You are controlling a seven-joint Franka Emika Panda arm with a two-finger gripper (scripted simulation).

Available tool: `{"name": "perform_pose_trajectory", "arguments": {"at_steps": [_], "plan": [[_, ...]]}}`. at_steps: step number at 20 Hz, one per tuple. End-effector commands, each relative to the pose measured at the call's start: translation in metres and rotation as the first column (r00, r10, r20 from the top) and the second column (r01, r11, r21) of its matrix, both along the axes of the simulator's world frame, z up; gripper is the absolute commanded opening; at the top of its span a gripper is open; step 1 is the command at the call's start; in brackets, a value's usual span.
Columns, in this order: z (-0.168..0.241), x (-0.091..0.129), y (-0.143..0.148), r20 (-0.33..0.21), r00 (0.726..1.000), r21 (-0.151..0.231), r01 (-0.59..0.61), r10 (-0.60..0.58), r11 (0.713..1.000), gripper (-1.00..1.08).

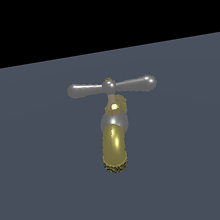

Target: Turn on the faucet by rotating a designated handle.

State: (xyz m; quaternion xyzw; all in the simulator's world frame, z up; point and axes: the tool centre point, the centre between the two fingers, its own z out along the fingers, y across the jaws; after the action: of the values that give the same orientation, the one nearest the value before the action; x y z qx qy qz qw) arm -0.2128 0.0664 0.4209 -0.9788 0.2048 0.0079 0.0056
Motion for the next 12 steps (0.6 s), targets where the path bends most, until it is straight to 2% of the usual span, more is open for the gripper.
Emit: {"name": "perform_pose_trajectory", "arguments": {"at_steps": [1, 6, 12], "plan": [[-0.010, 0.007, 0.007, 0.000, 0.998, 0.000, 0.059, -0.059, 0.998, -1.00], [-0.030, 0.024, 0.021, 0.000, 0.985, -0.001, 0.172, -0.172, 0.985, -1.00], [-0.053, 0.045, 0.034, 0.000, 0.953, -0.001, 0.304, -0.304, 0.953, -1.00]]}}
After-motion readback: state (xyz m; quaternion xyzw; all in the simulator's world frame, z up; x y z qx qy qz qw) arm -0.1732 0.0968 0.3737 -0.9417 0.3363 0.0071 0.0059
